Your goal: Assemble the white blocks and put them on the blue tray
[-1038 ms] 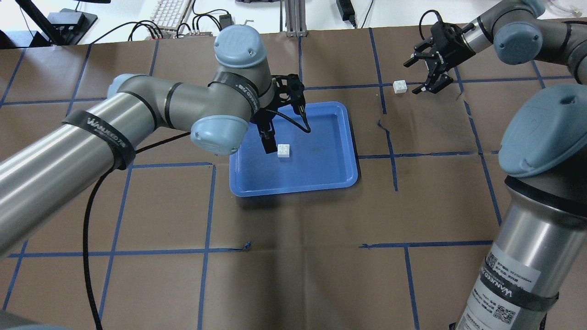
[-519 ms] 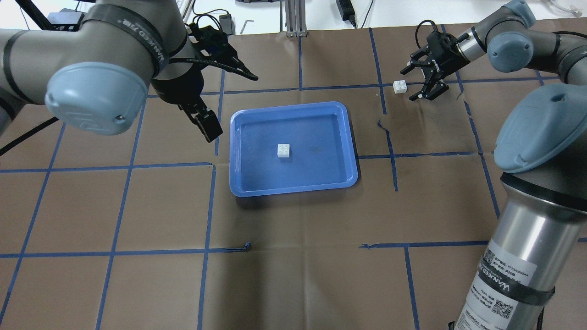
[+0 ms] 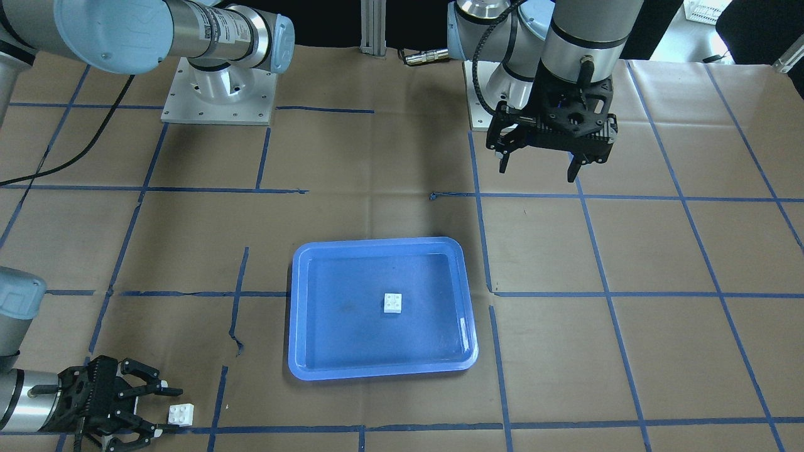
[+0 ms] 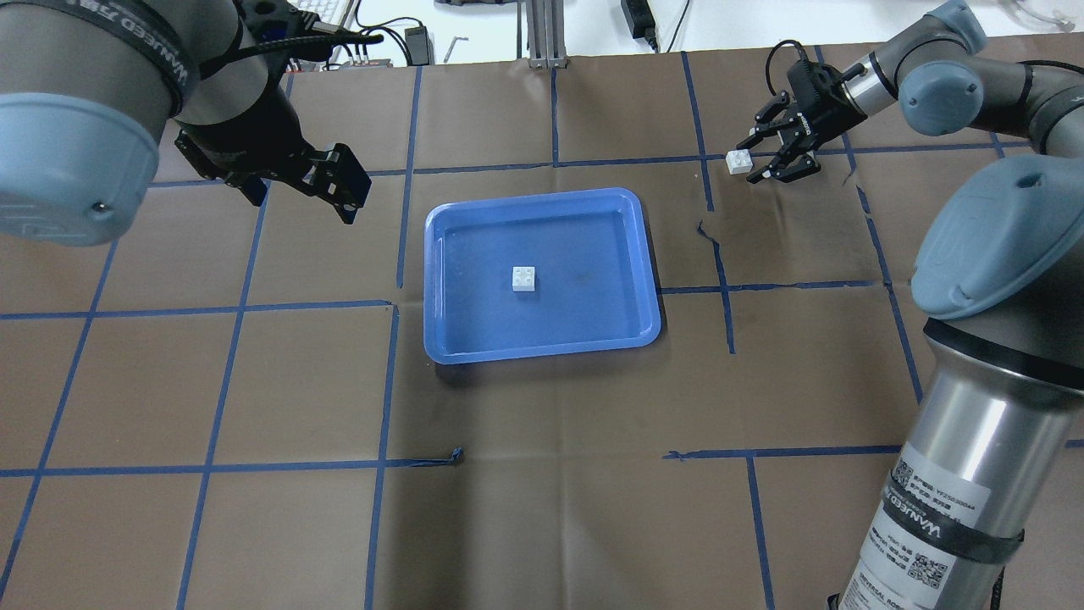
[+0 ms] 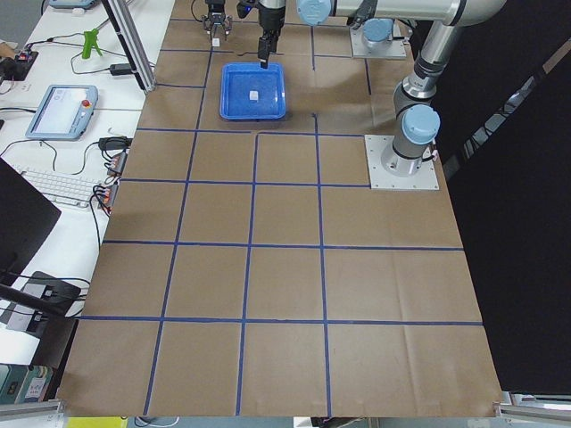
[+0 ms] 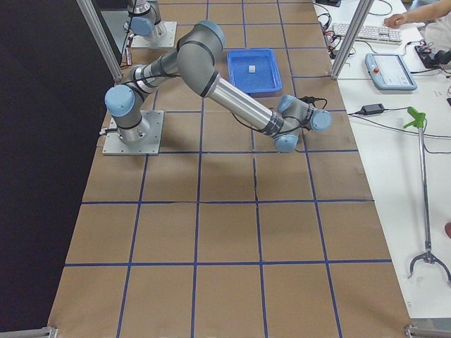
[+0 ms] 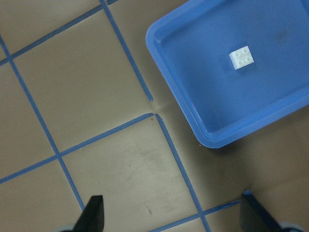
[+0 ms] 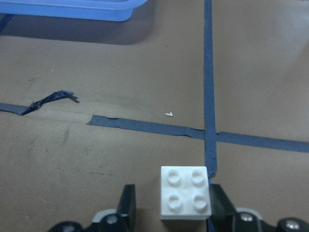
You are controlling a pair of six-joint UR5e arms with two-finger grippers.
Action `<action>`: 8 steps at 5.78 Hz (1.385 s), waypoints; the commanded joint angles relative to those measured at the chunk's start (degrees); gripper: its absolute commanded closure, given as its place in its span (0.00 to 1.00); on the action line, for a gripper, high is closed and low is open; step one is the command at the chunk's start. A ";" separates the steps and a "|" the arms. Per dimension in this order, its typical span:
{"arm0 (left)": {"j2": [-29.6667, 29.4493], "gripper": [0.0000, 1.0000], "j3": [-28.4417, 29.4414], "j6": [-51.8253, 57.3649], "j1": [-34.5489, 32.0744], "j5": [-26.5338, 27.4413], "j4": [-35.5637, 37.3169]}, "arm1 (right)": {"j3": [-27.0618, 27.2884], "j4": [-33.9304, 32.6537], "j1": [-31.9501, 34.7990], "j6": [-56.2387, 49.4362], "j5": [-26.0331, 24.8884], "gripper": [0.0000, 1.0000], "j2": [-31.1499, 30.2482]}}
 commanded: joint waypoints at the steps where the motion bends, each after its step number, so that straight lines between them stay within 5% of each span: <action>1: 0.26 0.00 -0.11 -6.37 1.20 -1.82 -0.30 | -0.02 -0.05 0.00 0.02 0.00 0.60 -0.03; 3: 0.26 0.00 0.07 -6.36 1.56 -1.91 -0.22 | -0.29 0.04 0.00 0.54 0.17 0.74 -0.73; 6: 0.78 0.00 0.07 -6.37 1.56 -1.73 -0.30 | 1.98 4.93 0.53 6.16 0.00 0.75 -10.54; 8: 1.13 0.00 0.15 -6.37 1.47 -1.82 -0.39 | 14.93 4.00 1.14 9.66 3.66 0.75 -19.84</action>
